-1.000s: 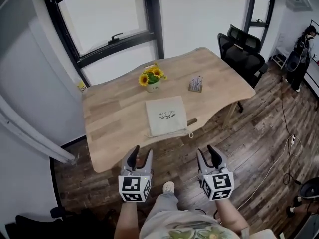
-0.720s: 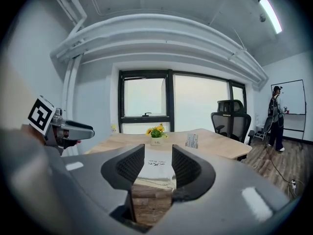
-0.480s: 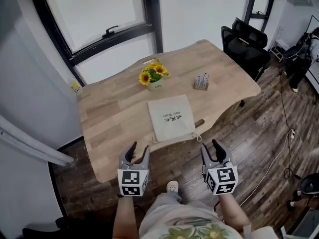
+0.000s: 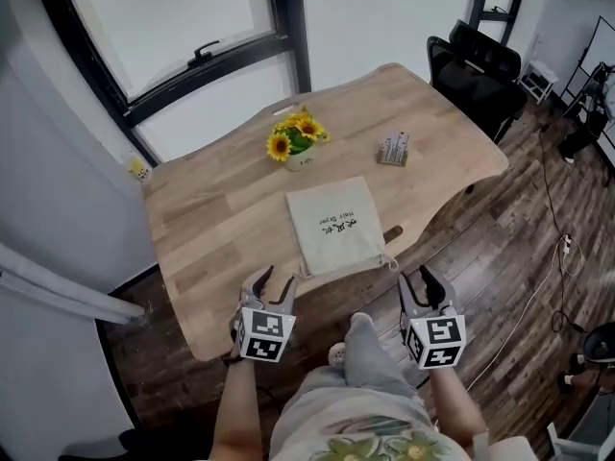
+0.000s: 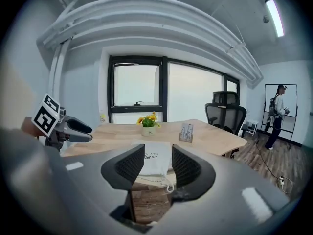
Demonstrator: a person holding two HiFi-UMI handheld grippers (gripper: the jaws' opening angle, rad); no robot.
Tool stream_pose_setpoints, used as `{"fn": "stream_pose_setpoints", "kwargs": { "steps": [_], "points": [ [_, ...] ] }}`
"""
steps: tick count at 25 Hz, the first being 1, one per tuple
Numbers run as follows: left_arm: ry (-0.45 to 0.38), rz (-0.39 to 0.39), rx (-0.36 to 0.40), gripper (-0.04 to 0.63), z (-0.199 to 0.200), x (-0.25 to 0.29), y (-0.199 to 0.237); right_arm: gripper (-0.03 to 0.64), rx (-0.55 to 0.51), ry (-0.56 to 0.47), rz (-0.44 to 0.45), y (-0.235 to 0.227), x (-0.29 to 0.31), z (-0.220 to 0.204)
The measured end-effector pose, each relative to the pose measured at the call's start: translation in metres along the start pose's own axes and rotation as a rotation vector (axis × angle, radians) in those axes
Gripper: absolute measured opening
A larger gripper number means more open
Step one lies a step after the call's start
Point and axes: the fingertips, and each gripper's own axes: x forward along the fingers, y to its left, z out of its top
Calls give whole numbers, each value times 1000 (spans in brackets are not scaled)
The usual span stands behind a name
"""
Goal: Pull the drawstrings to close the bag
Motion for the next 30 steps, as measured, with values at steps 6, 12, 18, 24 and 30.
{"fn": "stream_pose_setpoints", "kwargs": {
  "steps": [6,12,18,24,30],
  "points": [
    [79,-51,86,181,-6,42,0,166,-61,103,-21,-13,28,-28],
    [138,-73,144,181,-19,67,6,189,-218,307,-4,-24,65,-80],
    [210,-84,160,181,-39,85,22,190,-265,436,-10,-41,103,-128],
    [276,-125,147,181,-61,103,18,190,-251,531,-28,-51,129,-161],
    [278,-156,85,182,-62,110,9,184,-250,591,-77,-61,140,-184]
  ]
}}
